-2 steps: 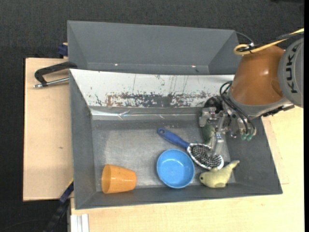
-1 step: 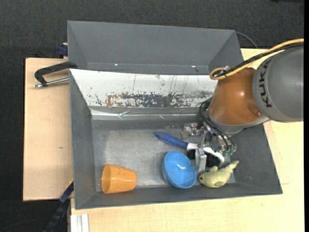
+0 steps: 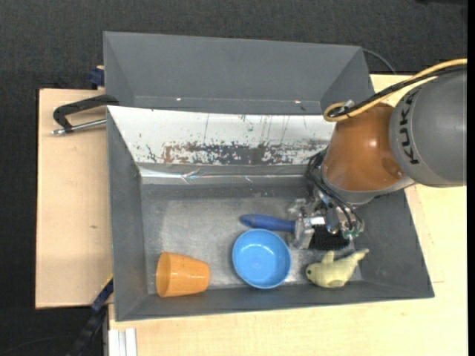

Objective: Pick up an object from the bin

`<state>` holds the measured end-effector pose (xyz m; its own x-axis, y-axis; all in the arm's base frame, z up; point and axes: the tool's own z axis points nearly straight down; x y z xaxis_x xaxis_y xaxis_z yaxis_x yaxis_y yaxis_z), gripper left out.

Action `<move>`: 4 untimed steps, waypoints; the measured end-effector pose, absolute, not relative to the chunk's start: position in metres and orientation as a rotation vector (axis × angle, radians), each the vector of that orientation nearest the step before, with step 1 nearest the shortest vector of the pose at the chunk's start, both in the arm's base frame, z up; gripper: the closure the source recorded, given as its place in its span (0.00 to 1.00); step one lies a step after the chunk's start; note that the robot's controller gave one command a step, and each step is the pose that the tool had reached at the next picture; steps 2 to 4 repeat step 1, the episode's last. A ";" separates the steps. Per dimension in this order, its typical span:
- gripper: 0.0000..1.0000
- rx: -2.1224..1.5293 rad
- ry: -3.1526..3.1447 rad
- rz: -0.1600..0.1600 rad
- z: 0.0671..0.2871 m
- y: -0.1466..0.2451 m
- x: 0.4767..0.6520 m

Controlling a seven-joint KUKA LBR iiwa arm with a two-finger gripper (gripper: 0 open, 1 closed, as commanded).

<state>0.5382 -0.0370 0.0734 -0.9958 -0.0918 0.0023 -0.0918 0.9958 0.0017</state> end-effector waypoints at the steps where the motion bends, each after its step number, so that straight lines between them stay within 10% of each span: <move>1: 1.00 0.921 -3.017 0.002 0.210 0.004 0.592; 4: 1.00 0.921 -3.017 0.002 0.210 0.004 0.592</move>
Offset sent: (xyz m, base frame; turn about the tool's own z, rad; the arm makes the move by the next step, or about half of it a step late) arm 0.0514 0.0389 0.1332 -0.4998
